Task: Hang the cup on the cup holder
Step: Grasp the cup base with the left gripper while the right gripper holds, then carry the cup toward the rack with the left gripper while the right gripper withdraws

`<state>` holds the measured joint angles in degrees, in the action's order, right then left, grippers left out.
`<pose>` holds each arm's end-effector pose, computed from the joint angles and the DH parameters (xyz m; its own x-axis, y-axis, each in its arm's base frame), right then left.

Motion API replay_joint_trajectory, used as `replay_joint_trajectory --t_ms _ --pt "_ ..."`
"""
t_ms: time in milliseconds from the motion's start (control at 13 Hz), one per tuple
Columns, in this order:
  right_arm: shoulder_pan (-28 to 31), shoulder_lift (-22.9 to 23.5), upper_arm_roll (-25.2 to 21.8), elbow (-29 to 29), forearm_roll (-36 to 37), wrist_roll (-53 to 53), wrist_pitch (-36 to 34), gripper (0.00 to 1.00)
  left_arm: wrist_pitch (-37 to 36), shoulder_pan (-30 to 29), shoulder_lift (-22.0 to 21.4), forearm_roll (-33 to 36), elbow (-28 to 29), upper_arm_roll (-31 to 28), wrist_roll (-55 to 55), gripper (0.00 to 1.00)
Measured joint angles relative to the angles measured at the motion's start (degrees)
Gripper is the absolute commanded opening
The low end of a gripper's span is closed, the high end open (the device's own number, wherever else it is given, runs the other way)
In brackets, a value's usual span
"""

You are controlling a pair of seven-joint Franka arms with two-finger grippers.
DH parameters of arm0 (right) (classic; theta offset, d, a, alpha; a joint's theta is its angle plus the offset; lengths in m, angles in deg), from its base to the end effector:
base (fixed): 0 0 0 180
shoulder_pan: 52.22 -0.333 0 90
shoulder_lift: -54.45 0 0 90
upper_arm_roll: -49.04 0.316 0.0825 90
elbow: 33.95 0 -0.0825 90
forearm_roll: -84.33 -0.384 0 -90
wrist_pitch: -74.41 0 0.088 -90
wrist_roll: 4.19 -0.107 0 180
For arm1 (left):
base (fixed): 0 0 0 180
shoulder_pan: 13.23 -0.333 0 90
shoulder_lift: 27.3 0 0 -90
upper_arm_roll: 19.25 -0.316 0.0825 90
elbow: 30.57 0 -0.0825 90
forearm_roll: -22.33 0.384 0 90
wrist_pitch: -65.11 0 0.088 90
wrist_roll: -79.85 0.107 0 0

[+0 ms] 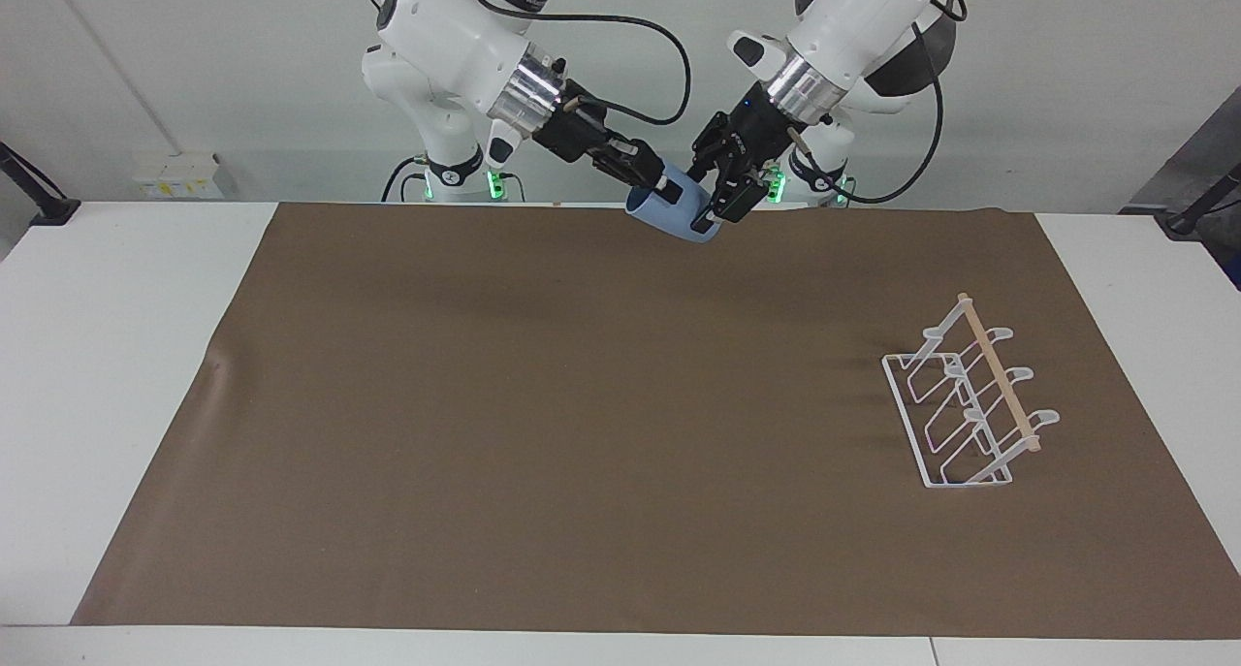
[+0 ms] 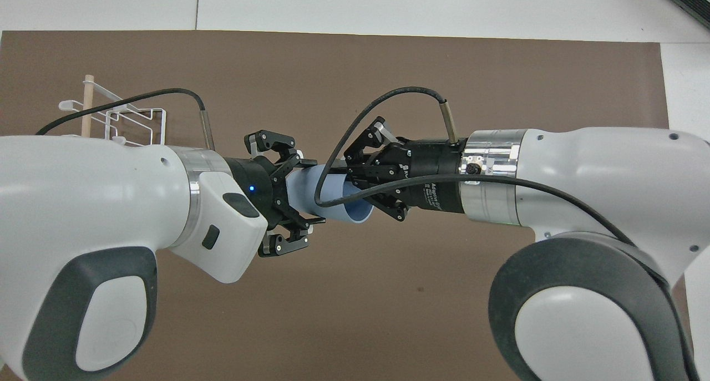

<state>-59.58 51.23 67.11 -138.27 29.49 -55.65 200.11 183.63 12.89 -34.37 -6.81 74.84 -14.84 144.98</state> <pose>0.5144 0.2818 0.6121 0.6970 -0.5066 -0.5075 -0.7003 -0.3289 -0.6335 0.4644 -0.3060 0.6187 0.0372 -0.8341 0.5503 -0.9945 -0.0847 -0.0613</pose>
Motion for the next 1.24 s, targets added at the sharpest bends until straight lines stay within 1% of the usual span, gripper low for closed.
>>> replay_joint_trajectory --t_ms 77,154,232,309,386,695,926,1081,1235 --pt "0.0 0.0 0.0 0.0 0.0 0.0 0.0 0.00 0.0 0.0 0.0 0.0 0.0 0.0 0.0 0.00" --pt "0.0 0.0 0.0 0.0 0.0 0.0 0.0 0.14 0.0 0.0 0.0 0.0 0.0 0.0 0.0 0.00" --pt "0.0 0.0 0.0 0.0 0.0 0.0 0.0 0.40 0.0 0.0 0.0 0.0 0.0 0.0 0.0 0.00" --pt "0.0 0.0 0.0 0.0 0.0 0.0 0.1 0.53 -0.1 0.0 0.0 0.0 0.1 0.0 -0.2 0.00" --pt "0.0 0.0 0.0 0.0 0.0 0.0 0.1 0.60 -0.1 0.0 0.0 0.1 0.2 0.0 -0.2 0.00" --pt "0.0 0.0 0.0 0.0 0.0 0.0 0.1 0.63 -0.1 -0.1 0.0 2.9 0.4 -0.1 -0.4 0.00" --pt "0.0 0.0 0.0 0.0 0.0 0.0 0.1 0.62 -0.2 -0.3 0.0 7.8 0.6 -0.6 -0.6 0.00" --pt "0.0 0.0 0.0 0.0 0.0 0.0 0.1 0.55 -1.1 -1.7 0.0 11.6 0.7 -0.9 -0.7 0.00" --pt "0.0 0.0 0.0 0.0 0.1 0.5 0.1 0.45 -5.1 -3.8 0.0 15.9 0.7 -1.2 -0.7 0.00"
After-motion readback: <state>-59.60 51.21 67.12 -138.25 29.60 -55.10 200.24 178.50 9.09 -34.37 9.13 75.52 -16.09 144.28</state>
